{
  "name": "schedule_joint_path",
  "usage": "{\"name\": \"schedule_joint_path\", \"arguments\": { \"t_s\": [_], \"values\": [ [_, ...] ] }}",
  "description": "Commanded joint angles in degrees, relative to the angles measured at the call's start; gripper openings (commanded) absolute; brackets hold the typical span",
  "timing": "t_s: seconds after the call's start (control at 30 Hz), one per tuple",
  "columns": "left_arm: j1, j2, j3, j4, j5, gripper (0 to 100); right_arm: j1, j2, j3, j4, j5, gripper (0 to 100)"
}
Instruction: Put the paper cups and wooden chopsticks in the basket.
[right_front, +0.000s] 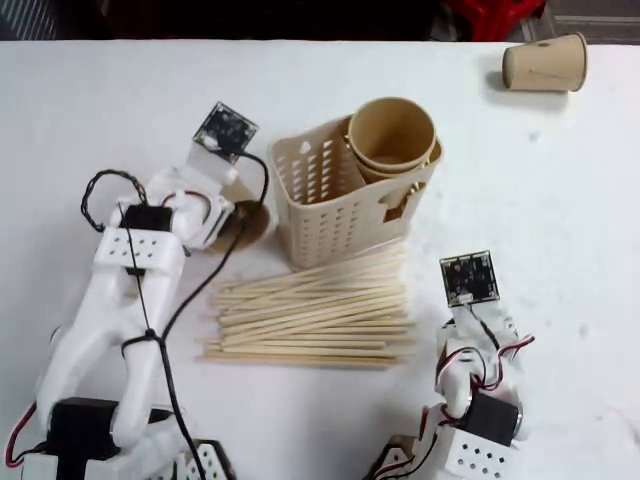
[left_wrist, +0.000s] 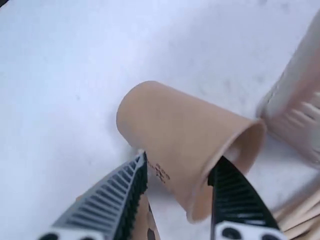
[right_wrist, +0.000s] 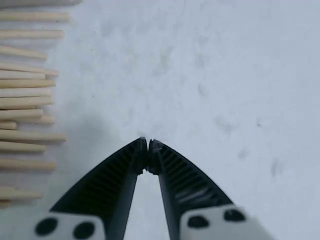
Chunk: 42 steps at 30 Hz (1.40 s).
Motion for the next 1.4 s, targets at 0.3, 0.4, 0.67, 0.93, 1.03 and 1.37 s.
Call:
{"name": "schedule_joint_path", "arguments": {
  "t_s": [0.3,0.4,0.67,0.93,1.03,1.37],
  "values": [
    [-0.2,-0.4,-0.9,-1.5,1.8,16,-0.5,-0.3,0.7,0.0,0.6,1.9],
    [-0.2,-0.7,-1.3,-1.5,1.8,14,-2.0,-0.3,0.9,0.0,0.6,1.9],
    [-3.8,-0.8,-6.4,-1.0,4.5,13,-2.0,-0.3,0.9,0.0,0.6,1.9],
    [-5.9,-0.8,-20.5,10.2,6.6,2,-2.2,-0.3,0.9,0.0,0.6,1.9],
    [-5.8,-0.4,-25.1,13.9,7.4,3,-2.2,-0.3,1.0,0.0,0.6,1.9],
    [-7.4,-1.2,-22.6,25.1,-4.7,23,-2.2,-0.3,2.7,-2.8,0.6,1.9]
  ]
}}
